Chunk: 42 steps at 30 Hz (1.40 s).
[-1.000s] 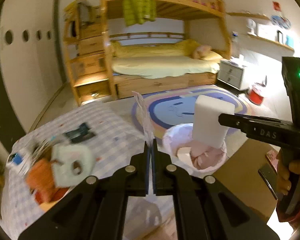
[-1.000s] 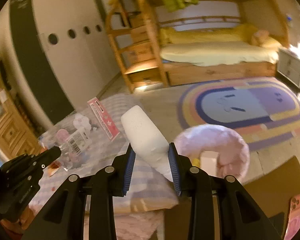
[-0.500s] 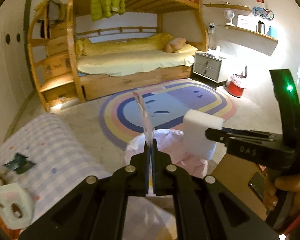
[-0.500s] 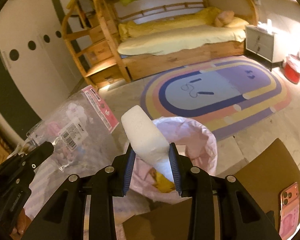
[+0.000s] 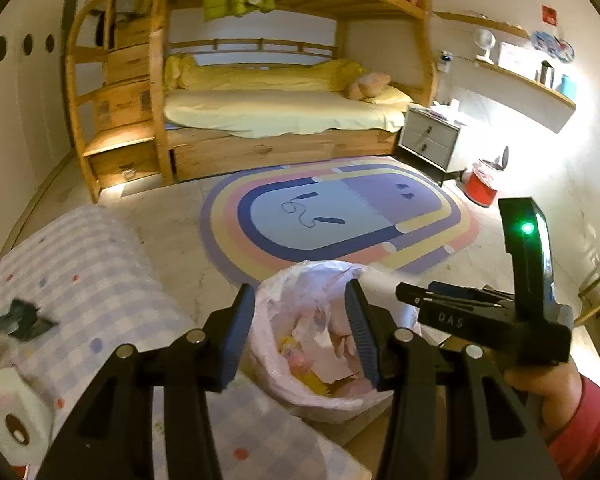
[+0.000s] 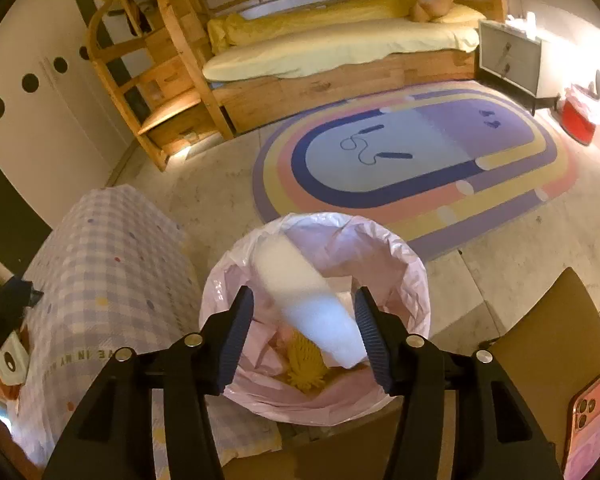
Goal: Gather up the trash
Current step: 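Carry the white foam block to the wastebasket and release it with the right gripper, then grasp the dark green wrapper with the right gripper while the left gripper approaches the milk carton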
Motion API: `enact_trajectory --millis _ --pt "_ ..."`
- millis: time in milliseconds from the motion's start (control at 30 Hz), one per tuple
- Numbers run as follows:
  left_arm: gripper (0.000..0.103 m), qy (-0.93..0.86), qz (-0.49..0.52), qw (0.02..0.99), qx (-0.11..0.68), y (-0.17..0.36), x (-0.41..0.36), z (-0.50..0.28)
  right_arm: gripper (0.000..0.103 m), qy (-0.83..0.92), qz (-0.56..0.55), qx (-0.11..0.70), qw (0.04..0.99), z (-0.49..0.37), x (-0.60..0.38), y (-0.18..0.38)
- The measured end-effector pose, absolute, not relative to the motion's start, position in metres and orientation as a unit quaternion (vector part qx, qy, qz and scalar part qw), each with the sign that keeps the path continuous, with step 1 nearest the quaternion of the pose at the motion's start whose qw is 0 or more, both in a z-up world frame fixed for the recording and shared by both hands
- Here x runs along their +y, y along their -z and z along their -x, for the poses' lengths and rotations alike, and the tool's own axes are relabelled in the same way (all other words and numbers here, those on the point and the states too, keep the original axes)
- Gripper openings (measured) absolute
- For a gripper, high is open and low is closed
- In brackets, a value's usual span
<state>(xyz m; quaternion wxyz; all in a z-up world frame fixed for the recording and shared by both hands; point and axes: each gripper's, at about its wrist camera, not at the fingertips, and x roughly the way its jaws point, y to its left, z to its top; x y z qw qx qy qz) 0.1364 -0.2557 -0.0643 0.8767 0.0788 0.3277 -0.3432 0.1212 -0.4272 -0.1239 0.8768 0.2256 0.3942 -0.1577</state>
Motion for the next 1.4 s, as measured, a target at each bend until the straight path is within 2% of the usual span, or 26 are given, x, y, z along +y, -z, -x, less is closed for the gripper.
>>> enact_trajectory --millis 333,700,900,1033,1133,1400 --pt "0.045 0.297 -0.064 0.893 0.333 0.047 -0.199 -0.107 0.054 0.134 -0.228 0.369 0.891 -0.077 -0.395 0.089" --pt "0.047 0.254 -0.049 0.908 0.329 0.029 -0.136 -0.076 0.054 0.064 -0.173 0.351 0.918 -0.064 -0.318 0.038" --pt "0.056 0.209 -0.032 0.923 0.322 0.018 -0.083 -0.067 0.054 0.014 -0.133 0.354 0.926 -0.074 -0.265 0.02" --pt "0.071 0.153 -0.026 0.937 0.313 0.013 -0.047 -0.062 0.061 -0.012 -0.11 0.357 0.928 -0.081 -0.234 0.015" --pt "0.074 0.114 -0.021 0.944 0.31 0.012 -0.02 -0.063 0.068 -0.021 -0.094 0.358 0.929 -0.086 -0.218 0.013" --pt "0.078 0.04 0.002 0.948 0.315 0.017 0.043 -0.077 0.068 -0.056 -0.055 0.36 0.93 -0.116 -0.178 0.013"
